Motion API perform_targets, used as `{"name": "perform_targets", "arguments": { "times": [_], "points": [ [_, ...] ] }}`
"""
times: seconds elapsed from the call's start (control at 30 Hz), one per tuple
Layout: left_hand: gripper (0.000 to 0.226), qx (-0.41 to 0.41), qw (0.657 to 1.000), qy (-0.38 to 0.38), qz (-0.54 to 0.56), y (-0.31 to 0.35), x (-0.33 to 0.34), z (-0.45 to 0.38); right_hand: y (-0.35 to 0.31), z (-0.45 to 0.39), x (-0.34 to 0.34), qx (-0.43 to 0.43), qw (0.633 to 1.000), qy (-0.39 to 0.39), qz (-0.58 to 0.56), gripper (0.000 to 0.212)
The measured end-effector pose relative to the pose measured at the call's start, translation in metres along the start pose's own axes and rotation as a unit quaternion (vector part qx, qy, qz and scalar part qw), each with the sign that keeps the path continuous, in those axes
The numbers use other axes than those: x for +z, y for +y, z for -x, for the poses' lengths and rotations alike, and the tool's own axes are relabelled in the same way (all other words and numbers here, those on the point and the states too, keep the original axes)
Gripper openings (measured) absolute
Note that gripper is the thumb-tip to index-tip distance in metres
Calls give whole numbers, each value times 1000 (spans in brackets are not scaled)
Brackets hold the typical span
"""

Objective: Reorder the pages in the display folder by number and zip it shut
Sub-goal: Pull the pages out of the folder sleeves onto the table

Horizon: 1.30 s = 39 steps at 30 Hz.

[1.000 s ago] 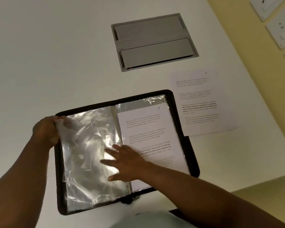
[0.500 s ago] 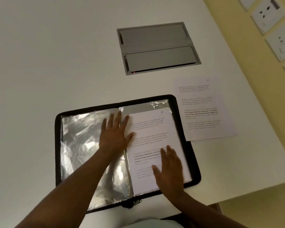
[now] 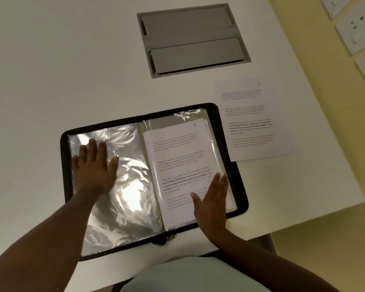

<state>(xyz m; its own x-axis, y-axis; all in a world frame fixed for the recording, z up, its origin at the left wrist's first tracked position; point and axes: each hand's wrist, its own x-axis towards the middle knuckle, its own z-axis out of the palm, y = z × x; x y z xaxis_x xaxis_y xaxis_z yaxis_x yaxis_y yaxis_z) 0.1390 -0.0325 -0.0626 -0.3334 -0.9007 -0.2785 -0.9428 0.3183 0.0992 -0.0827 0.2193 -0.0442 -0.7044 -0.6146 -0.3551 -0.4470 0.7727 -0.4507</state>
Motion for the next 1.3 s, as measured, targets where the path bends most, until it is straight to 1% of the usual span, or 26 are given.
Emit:
{"name": "perform_targets", "arguments": {
  "times": [0.07, 0.13, 0.27, 0.37, 0.47, 0.53, 0.63, 0.73, 0.87, 0.93, 1.0, 1.07, 1.17, 1.23, 1.3],
  "points": [
    [76, -11, 999, 34, 15, 13, -4, -5, -2, -3, -3, -12, 1000, 2, -3, 102],
    [75, -2, 998, 52, 34, 30, -10, -9, -3, -8, -5, -9, 1000, 1, -2, 103],
    [68, 66, 995, 62, 48, 66, -15, -18, -4, -15, -10, -9, 999, 24, 26, 103],
    [63, 130, 988, 40, 73, 92, -13, -28, -4, -20, -13, -4, 998, 37, 49, 108],
    [67, 168, 981, 15, 98, 112, -15, -41, -1, -24, -18, 19, 998, 17, 56, 117],
    [71, 186, 976, 3, 113, 122, -17, -51, -1, -26, -19, 20, 998, 11, 59, 120],
    [77, 186, 972, -23, 138, 136, -23, -65, -1, -29, -22, 10, 998, 10, 65, 124],
    [79, 165, 976, -32, 141, 146, -32, -75, -4, -34, -27, 16, 998, 10, 67, 127],
    [78, 171, 979, -55, 99, 152, -41, -84, -8, -41, -31, 23, 995, -10, 99, 127],
    [66, 178, 979, -59, 85, 156, -43, -88, -9, -43, -32, 24, 993, -7, 113, 121],
    [51, 180, 978, -51, 89, 159, -44, -90, -11, -46, -35, 21, 994, 15, 107, 110],
    [35, 181, 977, -35, 108, 163, -47, -90, -11, -52, -39, 21, 997, 32, 71, 94],
    [15, 176, 974, -21, 144, 168, -52, -88, -10, -67, -45, 26, 999, 37, 0, 63],
    [12, 170, 971, -28, 163, 170, -55, -88, -12, -79, -51, 30, 998, 25, -44, 48],
    [18, 176, 966, -31, 185, 169, -58, -90, -17, -93, -59, 35, 996, 8, -83, 42]
  ]
}}
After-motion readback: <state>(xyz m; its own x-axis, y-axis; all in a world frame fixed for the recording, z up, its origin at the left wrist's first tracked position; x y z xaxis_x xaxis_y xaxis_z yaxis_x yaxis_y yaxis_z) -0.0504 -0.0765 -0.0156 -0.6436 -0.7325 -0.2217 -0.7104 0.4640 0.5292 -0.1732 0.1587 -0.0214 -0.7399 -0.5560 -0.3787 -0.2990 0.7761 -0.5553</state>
